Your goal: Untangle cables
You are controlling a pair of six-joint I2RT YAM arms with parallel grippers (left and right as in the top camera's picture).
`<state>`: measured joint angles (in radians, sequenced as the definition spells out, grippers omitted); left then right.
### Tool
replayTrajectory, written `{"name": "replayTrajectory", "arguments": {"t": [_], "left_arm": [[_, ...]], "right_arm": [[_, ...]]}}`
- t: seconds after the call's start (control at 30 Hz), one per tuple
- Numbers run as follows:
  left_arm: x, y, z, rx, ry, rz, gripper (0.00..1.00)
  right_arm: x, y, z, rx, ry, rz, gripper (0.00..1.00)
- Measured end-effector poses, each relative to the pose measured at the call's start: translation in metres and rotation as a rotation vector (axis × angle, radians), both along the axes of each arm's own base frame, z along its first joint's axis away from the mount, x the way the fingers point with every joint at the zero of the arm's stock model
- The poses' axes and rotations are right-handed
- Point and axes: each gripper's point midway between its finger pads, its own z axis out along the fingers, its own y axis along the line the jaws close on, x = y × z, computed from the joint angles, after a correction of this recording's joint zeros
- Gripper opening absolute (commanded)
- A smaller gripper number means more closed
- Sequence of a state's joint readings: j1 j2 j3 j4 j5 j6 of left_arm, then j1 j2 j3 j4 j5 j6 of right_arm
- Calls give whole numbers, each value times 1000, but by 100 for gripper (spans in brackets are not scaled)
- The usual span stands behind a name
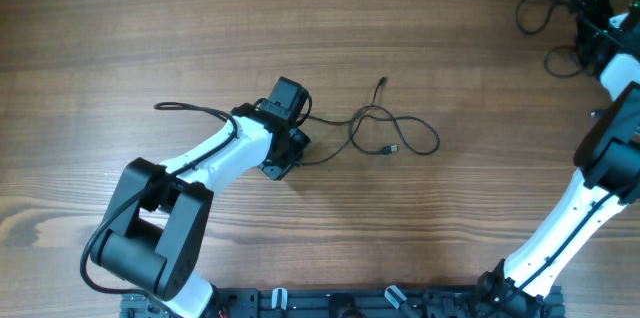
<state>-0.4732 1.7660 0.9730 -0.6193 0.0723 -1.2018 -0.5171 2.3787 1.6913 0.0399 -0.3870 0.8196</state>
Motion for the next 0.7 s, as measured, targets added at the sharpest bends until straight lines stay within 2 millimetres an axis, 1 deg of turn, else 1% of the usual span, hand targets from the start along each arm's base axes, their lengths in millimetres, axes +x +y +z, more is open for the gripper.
{"name": "replayTrajectory", "arguments": {"t": [0.03,0.1,0.17,0.23,0.3,0.33,0.37,0.43,0.5,0.57,0.6,0.63,0.7], "left_arm": [[0,0,0,0,0,0,4],[0,0,0,0,0,0,4],[0,-3,0,-3,-6,-7,4],[5,-10,1,-17,-33,-19,4],[15,-25,5,-51,-94,-43,4],[19,-33,7,-69,-124,-54,4],[24,-42,10,-88,-155,-68,5],[28,-53,13,-111,-192,-84,6],[33,-64,18,-136,-231,-101,7],[36,-69,20,-142,-253,-109,8],[36,-70,20,-141,-258,-110,9],[36,-70,20,-138,-259,-111,9],[37,-69,20,-132,-263,-109,8]], "right_arm": [[1,4,-1,20,2,-6,100],[-1,4,-3,54,13,-25,100],[-5,-3,-4,72,16,-41,100],[-10,-8,1,85,4,-29,100],[-17,-14,19,78,-12,-1,100],[-25,-16,29,75,3,7,100],[-32,-18,46,58,-1,13,100],[-41,-23,87,-13,-33,30,100],[-48,-23,145,-150,-104,72,100],[-56,-12,185,-250,-146,148,100],[-59,-8,190,-264,-138,167,100],[-62,-6,187,-264,-110,167,100],[-70,-12,166,-255,-15,114,100]]}}
